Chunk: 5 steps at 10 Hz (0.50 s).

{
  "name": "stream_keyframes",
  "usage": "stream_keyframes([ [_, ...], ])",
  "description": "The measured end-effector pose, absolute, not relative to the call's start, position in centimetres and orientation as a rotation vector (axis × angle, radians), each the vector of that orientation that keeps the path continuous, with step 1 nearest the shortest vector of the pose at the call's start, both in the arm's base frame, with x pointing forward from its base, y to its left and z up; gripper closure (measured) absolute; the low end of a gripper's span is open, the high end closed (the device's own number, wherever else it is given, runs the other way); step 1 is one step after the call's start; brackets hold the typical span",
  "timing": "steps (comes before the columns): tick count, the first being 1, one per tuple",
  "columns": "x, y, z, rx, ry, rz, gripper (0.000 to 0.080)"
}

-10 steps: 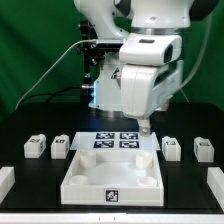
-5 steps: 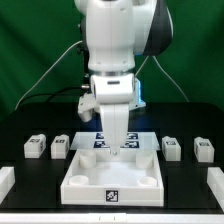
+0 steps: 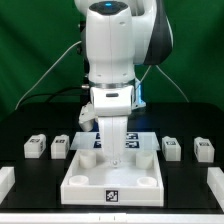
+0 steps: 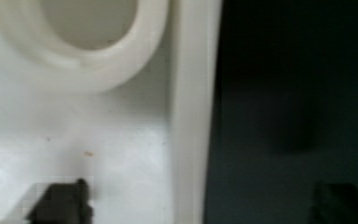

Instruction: Assemble one leg

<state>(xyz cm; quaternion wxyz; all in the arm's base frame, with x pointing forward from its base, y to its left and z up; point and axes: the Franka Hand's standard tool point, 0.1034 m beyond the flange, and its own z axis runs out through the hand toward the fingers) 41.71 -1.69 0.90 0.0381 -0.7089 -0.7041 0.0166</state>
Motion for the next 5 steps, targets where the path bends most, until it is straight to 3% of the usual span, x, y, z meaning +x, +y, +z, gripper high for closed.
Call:
stream_keyframes([
  [2,41.69,-1.7,0.87,-2.175,-2.159,0.052,0.0546],
  [3,41.69,-1.71,0.87,-2.175,-2.159,0.052,0.0546],
  [4,41.7,-1.73,0.88,-2.176,-2.158,0.051,0.0721],
  [5,41.94,-1.75,0.98,-2.182,-2.163,0.041,0.0721],
])
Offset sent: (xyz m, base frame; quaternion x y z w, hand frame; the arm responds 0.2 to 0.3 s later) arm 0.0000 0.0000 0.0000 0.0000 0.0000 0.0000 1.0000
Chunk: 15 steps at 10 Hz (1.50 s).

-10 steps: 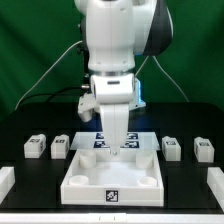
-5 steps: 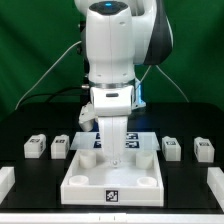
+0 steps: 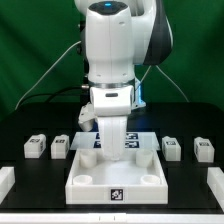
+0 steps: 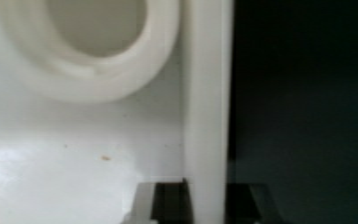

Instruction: Assemble one leg

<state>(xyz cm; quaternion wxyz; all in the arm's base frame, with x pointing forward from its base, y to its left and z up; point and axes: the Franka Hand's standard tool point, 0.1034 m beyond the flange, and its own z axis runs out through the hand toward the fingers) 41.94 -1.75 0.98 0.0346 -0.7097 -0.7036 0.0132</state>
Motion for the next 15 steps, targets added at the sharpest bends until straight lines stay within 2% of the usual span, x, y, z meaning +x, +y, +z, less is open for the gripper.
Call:
stream_keyframes([
  [7,42.4,-1.6,1.1,-2.184,-2.171,0.027,0.0735],
  [10,46.7,3.0,1.3,-2.114,-2.24,-0.049,0.0736],
  [12,48.4,5.7,1.8,-2.124,-2.232,-0.099,0.0737],
  [15,49.6,6.5,1.2,-2.154,-2.162,-0.064,0.0737],
])
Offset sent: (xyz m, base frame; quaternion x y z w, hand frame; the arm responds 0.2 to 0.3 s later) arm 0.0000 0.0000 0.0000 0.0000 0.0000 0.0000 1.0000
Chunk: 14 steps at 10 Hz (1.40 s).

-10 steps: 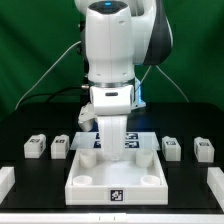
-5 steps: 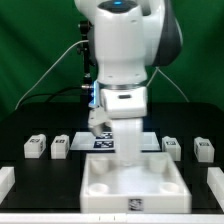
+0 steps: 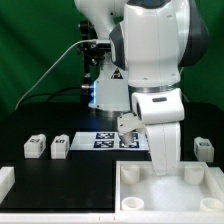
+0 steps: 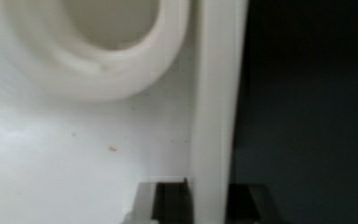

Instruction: Assemble one leg

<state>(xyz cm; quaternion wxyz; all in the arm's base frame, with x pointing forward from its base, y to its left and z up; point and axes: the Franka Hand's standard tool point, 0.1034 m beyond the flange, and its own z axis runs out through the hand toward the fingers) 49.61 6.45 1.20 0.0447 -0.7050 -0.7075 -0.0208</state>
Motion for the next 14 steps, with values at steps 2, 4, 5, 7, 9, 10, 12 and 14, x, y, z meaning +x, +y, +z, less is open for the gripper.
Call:
stream_keyframes([
  [2,49.64,6.48,0.95,-2.154,-2.118,-0.005,0.0734],
  [4,49.6,6.46,0.96,-2.151,-2.116,0.003,0.0734],
  [5,49.57,6.42,0.91,-2.152,-2.114,0.004,0.0658],
  [7,49.57,6.37,0.9,-2.153,-2.113,0.004,0.0457],
  [9,49.57,6.33,0.9,-2.153,-2.112,0.005,0.0321],
  [10,49.57,6.3,0.9,-2.154,-2.111,0.004,0.0185],
  [12,49.57,6.27,0.9,-2.155,-2.111,0.004,0.0152],
  [14,49.57,6.25,0.89,-2.155,-2.11,0.005,0.0152],
])
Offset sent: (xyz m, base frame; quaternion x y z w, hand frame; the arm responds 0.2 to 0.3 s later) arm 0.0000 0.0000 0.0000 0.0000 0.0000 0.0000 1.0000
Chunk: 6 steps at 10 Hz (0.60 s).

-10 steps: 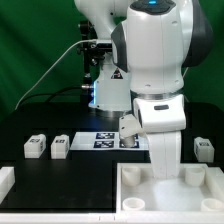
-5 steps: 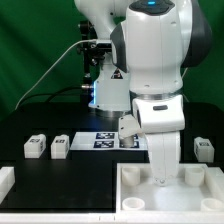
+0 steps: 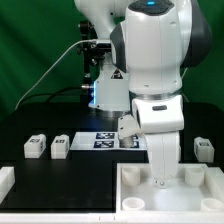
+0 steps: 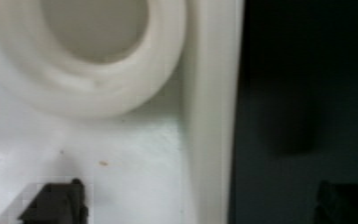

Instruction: Assemble one leg

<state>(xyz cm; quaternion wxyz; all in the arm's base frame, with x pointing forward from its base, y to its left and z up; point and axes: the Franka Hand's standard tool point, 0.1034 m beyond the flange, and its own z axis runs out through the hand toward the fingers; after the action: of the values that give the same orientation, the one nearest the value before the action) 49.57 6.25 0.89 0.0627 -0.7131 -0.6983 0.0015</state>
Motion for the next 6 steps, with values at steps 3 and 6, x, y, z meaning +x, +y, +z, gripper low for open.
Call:
stream_keyframes([
  [3,49.6,6.2,1.1,-2.194,-2.068,0.009,0.015],
  [6,47.8,7.7,4.8,-2.488,-1.749,0.034,0.015],
])
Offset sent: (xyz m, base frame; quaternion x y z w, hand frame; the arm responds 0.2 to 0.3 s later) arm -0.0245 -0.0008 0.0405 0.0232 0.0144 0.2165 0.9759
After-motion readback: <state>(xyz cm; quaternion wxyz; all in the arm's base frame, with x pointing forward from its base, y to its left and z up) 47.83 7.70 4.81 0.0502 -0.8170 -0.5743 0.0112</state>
